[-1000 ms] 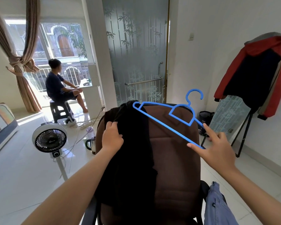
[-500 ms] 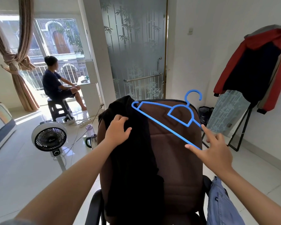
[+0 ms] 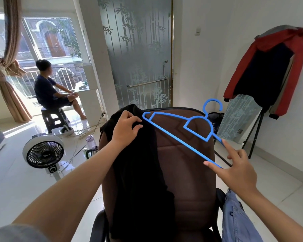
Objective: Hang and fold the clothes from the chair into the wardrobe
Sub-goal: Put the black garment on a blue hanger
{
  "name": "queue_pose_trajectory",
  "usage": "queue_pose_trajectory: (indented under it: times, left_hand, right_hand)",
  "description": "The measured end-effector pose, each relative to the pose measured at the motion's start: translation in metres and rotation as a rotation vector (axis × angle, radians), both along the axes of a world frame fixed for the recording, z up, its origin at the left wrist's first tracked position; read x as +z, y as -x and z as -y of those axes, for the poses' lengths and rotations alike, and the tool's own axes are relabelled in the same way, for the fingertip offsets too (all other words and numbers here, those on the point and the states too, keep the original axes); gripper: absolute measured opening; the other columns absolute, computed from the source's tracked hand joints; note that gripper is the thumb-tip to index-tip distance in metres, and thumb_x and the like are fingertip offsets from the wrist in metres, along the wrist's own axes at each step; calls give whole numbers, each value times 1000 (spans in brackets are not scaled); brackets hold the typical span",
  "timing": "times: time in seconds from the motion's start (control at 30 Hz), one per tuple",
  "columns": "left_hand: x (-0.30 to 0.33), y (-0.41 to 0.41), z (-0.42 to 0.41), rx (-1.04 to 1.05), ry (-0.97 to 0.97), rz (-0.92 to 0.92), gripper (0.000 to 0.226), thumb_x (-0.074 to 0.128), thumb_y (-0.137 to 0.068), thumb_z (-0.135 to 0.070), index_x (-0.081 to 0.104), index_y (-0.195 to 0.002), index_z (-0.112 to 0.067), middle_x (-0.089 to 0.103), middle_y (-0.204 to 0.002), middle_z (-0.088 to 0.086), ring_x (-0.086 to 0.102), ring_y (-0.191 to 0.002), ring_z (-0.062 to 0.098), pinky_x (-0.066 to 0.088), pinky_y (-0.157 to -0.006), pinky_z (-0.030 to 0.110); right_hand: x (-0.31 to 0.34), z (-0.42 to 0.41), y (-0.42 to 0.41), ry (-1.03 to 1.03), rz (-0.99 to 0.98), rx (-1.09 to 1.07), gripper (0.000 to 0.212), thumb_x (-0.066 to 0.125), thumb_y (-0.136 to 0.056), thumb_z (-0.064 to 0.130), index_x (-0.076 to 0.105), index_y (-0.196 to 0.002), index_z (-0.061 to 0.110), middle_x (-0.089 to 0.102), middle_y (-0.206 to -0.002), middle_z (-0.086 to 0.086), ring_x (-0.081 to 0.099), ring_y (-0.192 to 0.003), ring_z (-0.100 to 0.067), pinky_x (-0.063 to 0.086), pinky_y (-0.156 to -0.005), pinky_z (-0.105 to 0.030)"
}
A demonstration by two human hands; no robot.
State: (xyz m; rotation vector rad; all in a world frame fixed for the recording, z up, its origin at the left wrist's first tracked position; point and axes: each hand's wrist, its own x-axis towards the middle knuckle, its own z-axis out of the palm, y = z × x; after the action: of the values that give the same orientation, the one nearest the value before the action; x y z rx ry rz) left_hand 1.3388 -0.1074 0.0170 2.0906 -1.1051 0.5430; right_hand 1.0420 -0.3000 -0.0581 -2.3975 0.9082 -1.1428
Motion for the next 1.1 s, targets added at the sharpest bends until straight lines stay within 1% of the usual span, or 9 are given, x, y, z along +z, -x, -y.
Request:
queue_pose_trajectory:
  times: [0.17,0.27,0.33,0.4,0.57,0.73,0.8,0.93,1.1]
  left_hand:
    - [28,-7,4,-63,-194,95,9,68,-81,-20,70,-84,-12,63,-92,-1,57,-88,17,49,-80,34]
    - [53,-1,6,-128,-304,68,2,63,-82,-9,64,-83,-9,63,-76,-1,57,-72,18,49,-72,36]
    - [72,3,9,-178,-378,57,17,55,-77,3,60,-74,-14,57,-68,-4,51,-64,14,45,-67,32]
    - [89,4,13,-192,-480,42,30,48,-74,8,65,-71,-17,61,-74,1,55,-70,18,46,-70,33]
    - [124,23,16,-184,-643,9,37,49,-82,5,70,-107,-12,56,-94,1,51,-89,14,39,-83,24]
    - [153,44,7,-194,-682,-68,36,57,-82,-3,67,-114,-18,55,-107,-2,48,-98,13,39,-94,28]
    - [163,54,0,-214,-684,-89,38,57,-81,0,68,-112,-17,55,-109,-1,49,-98,15,41,-88,29]
    - [183,72,-21,-222,-662,-188,41,50,-81,6,68,-111,-16,54,-113,2,59,-89,23,51,-63,23]
    - [206,111,-37,-304,-585,-263,39,49,-87,4,65,-114,-18,55,-117,4,56,-81,15,49,-60,19]
  right_hand:
    - [6,-1,13,-19,4,8,95,76,-53,71,53,-135,29,46,-82,2,45,-53,-14,32,-45,-16]
    - [8,-1,25,-41,3,-7,95,57,-54,79,53,-135,29,44,-81,3,42,-52,-13,29,-44,-14]
    - [9,-4,34,-48,13,-24,97,54,-54,81,52,-135,28,44,-81,1,45,-54,-16,32,-43,-17]
    - [10,-8,43,-51,28,-34,97,53,-55,81,52,-136,28,45,-82,0,48,-58,-19,39,-42,-21]
    - [14,-24,57,-9,79,6,94,58,-59,76,53,-135,22,43,-81,-2,47,-56,-20,40,-40,-23]
    - [29,-40,63,99,114,-2,90,59,-63,71,55,-133,15,38,-82,3,38,-55,-12,34,-43,-18]
    - [35,-42,66,106,125,-9,90,58,-64,71,54,-134,16,38,-82,3,38,-54,-12,32,-43,-18]
    - [49,-45,76,157,150,4,89,59,-64,71,53,-134,17,44,-81,-2,40,-52,-14,33,-41,-17]
    - [66,-57,78,287,182,25,86,59,-67,71,49,-136,20,43,-79,-2,37,-51,-12,33,-40,-16]
